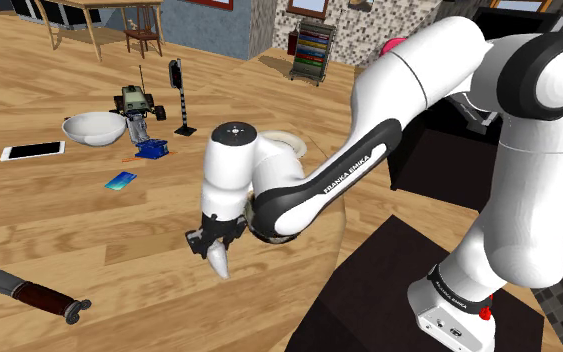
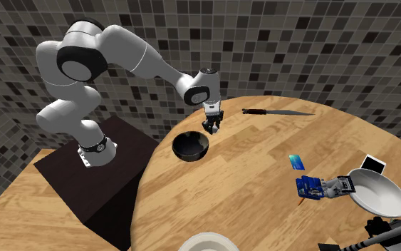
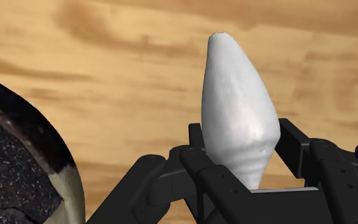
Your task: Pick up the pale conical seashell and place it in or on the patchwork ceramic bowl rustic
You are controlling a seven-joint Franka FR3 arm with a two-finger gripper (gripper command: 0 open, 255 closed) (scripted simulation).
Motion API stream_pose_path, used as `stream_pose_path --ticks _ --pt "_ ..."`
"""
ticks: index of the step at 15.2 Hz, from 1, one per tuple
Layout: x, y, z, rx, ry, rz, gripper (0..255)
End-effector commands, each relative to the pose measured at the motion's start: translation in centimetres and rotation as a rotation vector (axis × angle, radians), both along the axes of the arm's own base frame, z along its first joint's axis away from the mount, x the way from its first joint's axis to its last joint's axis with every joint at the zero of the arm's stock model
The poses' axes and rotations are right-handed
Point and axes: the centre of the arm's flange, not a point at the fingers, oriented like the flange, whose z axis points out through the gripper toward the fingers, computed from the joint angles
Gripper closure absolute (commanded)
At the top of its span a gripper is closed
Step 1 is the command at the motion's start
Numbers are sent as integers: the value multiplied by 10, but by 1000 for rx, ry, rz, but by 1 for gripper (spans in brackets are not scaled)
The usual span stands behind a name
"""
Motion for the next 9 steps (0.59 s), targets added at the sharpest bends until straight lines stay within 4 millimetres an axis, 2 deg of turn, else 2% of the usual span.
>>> stream_pose_path --ticks 1,9 --pt "0 0 10 0 0 0 255" --pt "0 0 52 0 0 0 255"
